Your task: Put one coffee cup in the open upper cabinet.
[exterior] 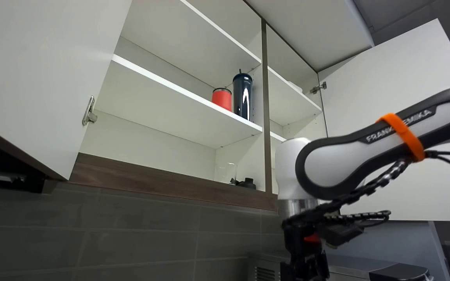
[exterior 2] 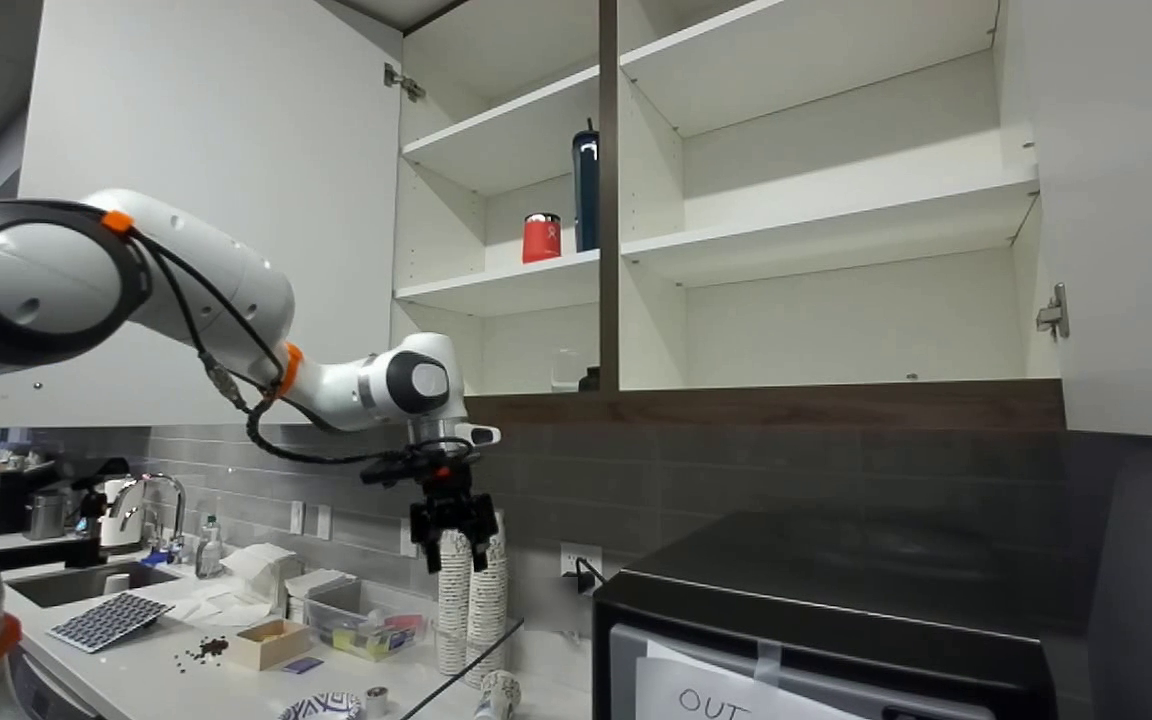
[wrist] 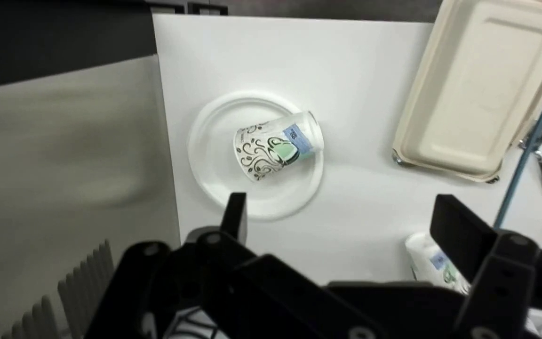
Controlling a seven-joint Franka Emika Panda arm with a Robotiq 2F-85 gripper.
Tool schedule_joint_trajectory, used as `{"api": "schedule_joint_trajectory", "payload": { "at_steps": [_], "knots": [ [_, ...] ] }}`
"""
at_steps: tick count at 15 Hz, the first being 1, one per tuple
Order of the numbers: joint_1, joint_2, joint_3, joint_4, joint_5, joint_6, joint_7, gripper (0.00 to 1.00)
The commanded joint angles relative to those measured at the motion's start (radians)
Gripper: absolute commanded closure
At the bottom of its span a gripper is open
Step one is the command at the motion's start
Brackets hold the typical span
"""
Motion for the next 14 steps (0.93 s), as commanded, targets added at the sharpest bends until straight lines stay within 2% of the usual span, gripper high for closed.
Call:
{"api": "schedule_joint_trajectory", "payload": {
  "at_steps": [1,3,6,11,12,13,14],
  "knots": [
    [-0.019,0.206,-0.005,0.038,-0.022,0.009,0.15,0.0],
    [-0.012,0.301,-0.024,0.067,0.024,-0.017,0.204,0.0],
    [-0.005,0.4,-0.045,0.1,0.161,0.008,0.021,0.0],
    [-0.038,0.503,-0.069,0.146,0.324,0.08,-0.194,0.0],
    [-0.041,0.515,-0.071,0.153,0.346,0.085,-0.224,0.0],
    [-0.021,0.479,-0.079,0.126,0.294,0.066,-0.161,0.0],
    [-0.024,0.488,-0.083,0.132,0.299,0.069,-0.172,0.0]
  ]
}}
